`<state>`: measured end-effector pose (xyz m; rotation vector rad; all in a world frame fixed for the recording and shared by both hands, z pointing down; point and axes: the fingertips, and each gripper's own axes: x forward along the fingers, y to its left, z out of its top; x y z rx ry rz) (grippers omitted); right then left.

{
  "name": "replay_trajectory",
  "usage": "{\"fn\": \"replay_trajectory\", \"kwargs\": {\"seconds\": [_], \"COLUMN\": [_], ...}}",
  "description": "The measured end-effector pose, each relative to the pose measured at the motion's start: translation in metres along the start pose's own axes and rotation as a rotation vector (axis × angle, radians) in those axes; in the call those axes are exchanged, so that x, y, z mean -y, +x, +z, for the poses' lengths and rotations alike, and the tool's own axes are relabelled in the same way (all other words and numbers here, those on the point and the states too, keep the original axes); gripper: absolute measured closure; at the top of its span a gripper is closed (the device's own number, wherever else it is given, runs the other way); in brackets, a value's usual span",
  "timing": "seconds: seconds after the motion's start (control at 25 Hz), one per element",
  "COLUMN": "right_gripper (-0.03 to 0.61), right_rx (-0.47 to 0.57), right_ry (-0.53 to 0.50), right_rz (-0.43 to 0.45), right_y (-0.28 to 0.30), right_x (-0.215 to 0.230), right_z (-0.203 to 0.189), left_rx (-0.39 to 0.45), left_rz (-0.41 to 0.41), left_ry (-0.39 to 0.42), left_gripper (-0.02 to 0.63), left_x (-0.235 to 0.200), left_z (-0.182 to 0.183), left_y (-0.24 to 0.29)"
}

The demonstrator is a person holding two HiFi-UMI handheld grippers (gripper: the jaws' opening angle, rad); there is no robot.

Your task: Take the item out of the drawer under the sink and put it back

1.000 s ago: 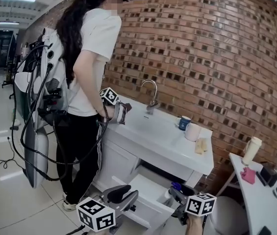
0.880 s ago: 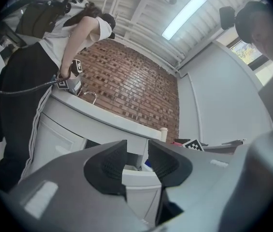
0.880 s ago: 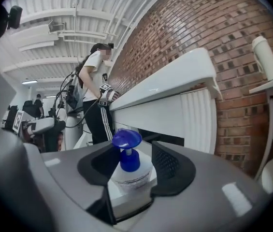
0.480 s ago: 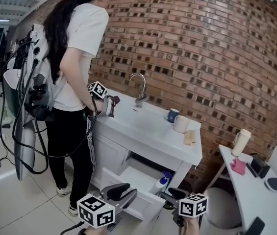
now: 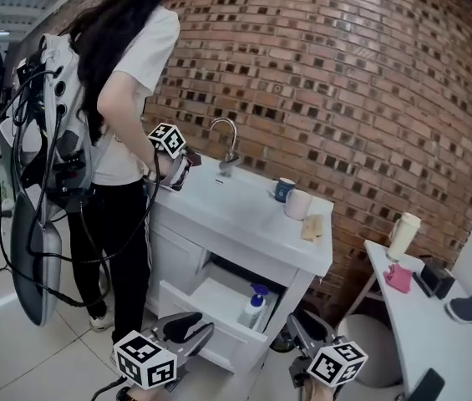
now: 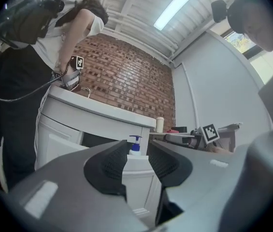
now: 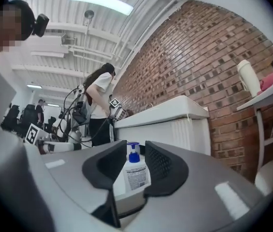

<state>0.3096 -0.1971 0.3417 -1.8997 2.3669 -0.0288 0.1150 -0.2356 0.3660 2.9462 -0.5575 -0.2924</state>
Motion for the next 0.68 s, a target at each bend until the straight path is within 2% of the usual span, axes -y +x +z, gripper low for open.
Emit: {"fn": "replay_trajectory", "kwargs": {"seconds": [0.08,0.2,0.32,0.4,0.48,0.68], "right_gripper": [0.457,0.457,0.457,0.457,0.457,0.468], "right_rx": [0.027,0.079,0.1,0.11,0.113,0.095], "right_ry": [0.033,0.065,0.037,0.034,0.045,0.094], "right_rz": [0.025,0.054,0.076,0.085,0.09,0.101], "right_y": [-0.002,-0.001,0.004,0.004,0.003,-0.003], "right_x": [-0.003,-0.009,-0.011,-0.018,-0.026,-0.025], "right_z": [0.003,0.009,0.021,0.026,0.026,0.021], "left_rx": [-0.004,0.037,0.125,0.141,0.123,0.005], "left_rz": [0.004,0.014,0.041,0.063,0.068,0.068], "left_ry": [0.025,0.06,0.038,0.014,0.018,0.115], "left_gripper": [0.465,0.465,0.465,0.466,0.468,0.466], "left_x": [0.002,0.002,0.006,0.007,0.006,0.01], "left_z": [-0.004,0.01,0.033,0.036,0.031,0.004], "left_y": [0.006,0.009,0.004,-0.002,-0.003,0.006]}}
